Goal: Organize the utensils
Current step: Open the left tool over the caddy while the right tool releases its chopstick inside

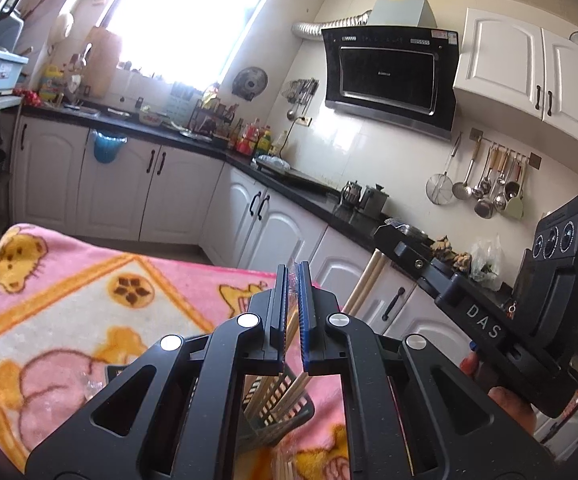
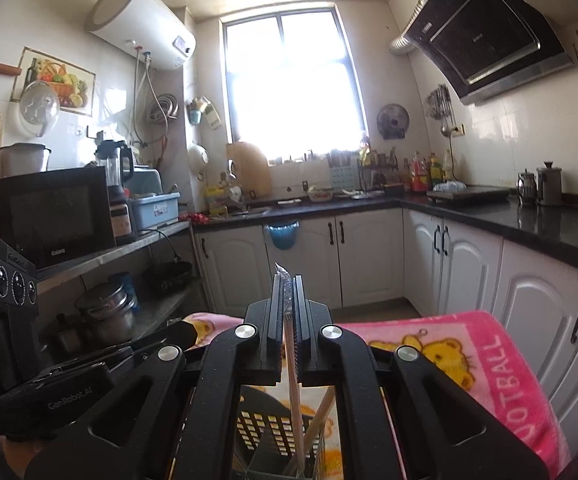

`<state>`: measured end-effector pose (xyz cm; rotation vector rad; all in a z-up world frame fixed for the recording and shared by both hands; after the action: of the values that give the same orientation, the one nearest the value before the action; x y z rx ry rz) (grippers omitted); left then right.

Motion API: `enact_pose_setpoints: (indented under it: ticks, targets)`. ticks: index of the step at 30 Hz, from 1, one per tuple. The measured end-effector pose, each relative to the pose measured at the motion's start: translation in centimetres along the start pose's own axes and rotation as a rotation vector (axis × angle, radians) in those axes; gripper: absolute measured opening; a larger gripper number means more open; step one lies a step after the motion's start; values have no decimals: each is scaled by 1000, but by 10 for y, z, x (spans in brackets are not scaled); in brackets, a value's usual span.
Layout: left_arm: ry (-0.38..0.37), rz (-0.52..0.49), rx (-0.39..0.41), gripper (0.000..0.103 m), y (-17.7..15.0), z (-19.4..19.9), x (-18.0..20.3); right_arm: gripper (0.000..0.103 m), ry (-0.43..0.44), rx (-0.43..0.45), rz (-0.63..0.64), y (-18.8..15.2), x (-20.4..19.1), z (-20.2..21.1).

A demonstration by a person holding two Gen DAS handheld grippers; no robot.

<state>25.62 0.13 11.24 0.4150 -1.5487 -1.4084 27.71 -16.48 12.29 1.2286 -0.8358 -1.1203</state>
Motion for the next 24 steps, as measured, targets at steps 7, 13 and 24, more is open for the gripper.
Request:
enact_pose_setpoints:
  ticks: [7,13,24]
  targets:
    - [3,18,-43,3,-8,-2,-8,5,-35,-44,-34,-12,4,-4]
    - [4,32,-70,3,-13,0,-13,17,-64,-81,-44,-21,7,0]
    - [-11,60,-93,26,-11,18,-16,40,-123,-147,-59,-37,11,29]
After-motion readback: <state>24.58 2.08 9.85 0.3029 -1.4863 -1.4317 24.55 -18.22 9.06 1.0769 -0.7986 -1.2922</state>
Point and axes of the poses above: each gripper's, at about its wrist camera, not at the fingertips, and z roughly against the way its jaws point, x to its right, y to its top, the point moved 1 cm from there along -z, roughly the way its jaws point, and after that the axes turned 12 degrees about -y, right-handed, at the moved point
